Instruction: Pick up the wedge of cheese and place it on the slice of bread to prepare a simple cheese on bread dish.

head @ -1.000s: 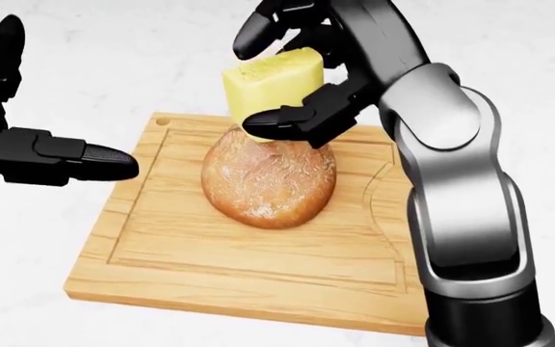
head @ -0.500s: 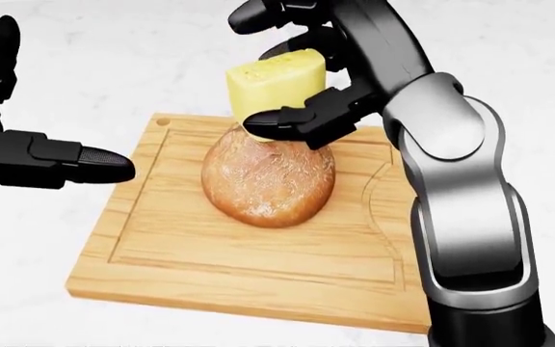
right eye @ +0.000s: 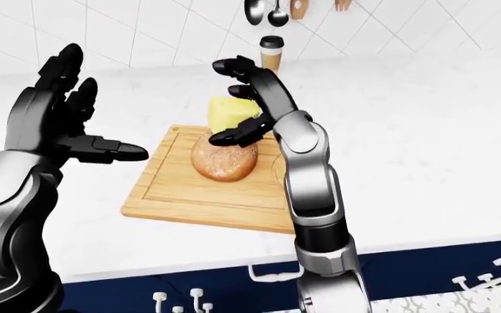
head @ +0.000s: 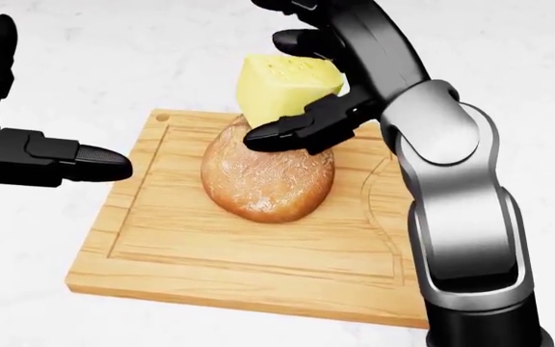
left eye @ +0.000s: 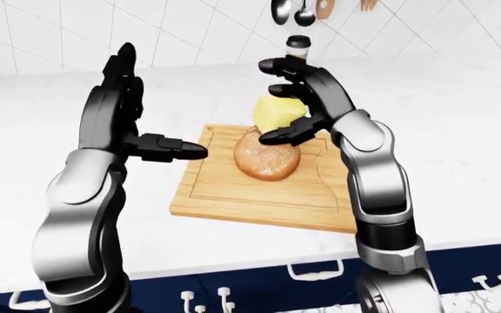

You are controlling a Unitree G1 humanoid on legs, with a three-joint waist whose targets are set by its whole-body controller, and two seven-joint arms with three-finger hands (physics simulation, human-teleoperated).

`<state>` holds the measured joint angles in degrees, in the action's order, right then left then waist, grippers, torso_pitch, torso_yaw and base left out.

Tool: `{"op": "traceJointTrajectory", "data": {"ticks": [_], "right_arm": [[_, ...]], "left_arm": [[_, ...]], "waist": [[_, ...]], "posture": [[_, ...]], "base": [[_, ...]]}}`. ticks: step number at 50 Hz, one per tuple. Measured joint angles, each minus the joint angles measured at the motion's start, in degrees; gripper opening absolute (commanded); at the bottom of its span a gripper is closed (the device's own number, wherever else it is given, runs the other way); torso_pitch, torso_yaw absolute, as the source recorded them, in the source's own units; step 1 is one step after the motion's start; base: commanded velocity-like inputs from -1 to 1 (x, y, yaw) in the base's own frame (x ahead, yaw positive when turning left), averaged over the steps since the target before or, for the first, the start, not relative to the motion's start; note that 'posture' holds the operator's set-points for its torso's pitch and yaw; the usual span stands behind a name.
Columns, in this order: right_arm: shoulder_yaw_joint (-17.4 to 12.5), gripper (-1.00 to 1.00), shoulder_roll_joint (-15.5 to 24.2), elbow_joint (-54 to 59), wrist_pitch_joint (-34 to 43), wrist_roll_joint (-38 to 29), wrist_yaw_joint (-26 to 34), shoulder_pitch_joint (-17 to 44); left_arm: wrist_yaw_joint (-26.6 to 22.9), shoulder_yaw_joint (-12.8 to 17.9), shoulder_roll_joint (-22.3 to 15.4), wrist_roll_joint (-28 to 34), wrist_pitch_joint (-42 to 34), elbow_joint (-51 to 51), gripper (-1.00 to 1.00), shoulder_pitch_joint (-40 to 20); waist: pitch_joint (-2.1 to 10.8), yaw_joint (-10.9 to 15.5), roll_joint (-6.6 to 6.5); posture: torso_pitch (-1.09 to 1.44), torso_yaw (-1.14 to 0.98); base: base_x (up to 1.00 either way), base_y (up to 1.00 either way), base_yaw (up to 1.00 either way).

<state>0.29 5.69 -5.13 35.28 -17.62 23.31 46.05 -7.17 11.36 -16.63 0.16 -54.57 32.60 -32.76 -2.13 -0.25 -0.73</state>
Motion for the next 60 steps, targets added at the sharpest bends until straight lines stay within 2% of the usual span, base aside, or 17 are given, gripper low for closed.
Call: {"op": "traceJointTrajectory", "data": {"ticks": [2, 4, 6, 19, 28, 44, 60], "right_arm": [[0.04, 0.75, -0.03, -0.10, 0.09, -0.03, 0.05, -0.09], [0.11, 0.80, -0.05, -0.31, 0.17, -0.04, 0.15, -0.18], [0.12, 1.00, -0.02, -0.45, 0.19, -0.04, 0.24, -0.22], [-0.31, 1.00, 0.50, -1.38, 0.74, -0.18, 0.52, -0.35], [-2.09, 1.00, 2.89, -1.94, 1.45, 0.29, 0.30, 0.78], [-7.96, 1.00, 10.57, -12.39, 8.48, 4.29, -0.25, -1.94], [-16.60, 1.00, 20.55, -27.04, 20.09, 12.92, -1.78, -6.05]], "left_arm": [[0.04, 0.05, 0.04, 0.00, 0.02, 0.06, 1.00, 0.09], [0.06, 0.02, 0.03, 0.00, 0.00, 0.15, 1.00, 0.19], [0.06, 0.01, 0.02, -0.01, -0.07, 0.21, 1.00, 0.21], [0.19, -0.12, 0.24, 0.11, 0.24, 0.20, 1.00, 0.53], [0.14, 0.02, 0.16, 0.13, 0.19, 0.30, 1.00, 0.55], [-0.40, 1.60, -1.85, -0.42, -0.84, 0.17, 1.00, -0.21], [-1.09, 7.25, -8.05, -3.73, -5.86, 4.30, 1.00, -1.66]], "waist": [[0.01, 0.01, 0.00], [0.01, 0.03, 0.02], [0.01, 0.04, 0.03], [0.04, 0.06, 0.07], [0.00, 0.10, 0.17], [-0.25, 0.25, 0.60], [-0.58, 0.31, 0.87]], "posture": [[0.00, 0.00], [0.00, 0.00], [0.00, 0.00], [0.00, 0.00], [0.00, 0.00], [0.00, 0.00], [0.00, 0.00]], "base": [[0.00, 0.00, 0.00], [0.00, 0.00, 0.00], [0.00, 0.00, 0.00], [0.00, 0.00, 0.00], [0.00, 0.00, 0.00], [0.00, 0.00, 0.00], [0.00, 0.00, 0.00]]}}
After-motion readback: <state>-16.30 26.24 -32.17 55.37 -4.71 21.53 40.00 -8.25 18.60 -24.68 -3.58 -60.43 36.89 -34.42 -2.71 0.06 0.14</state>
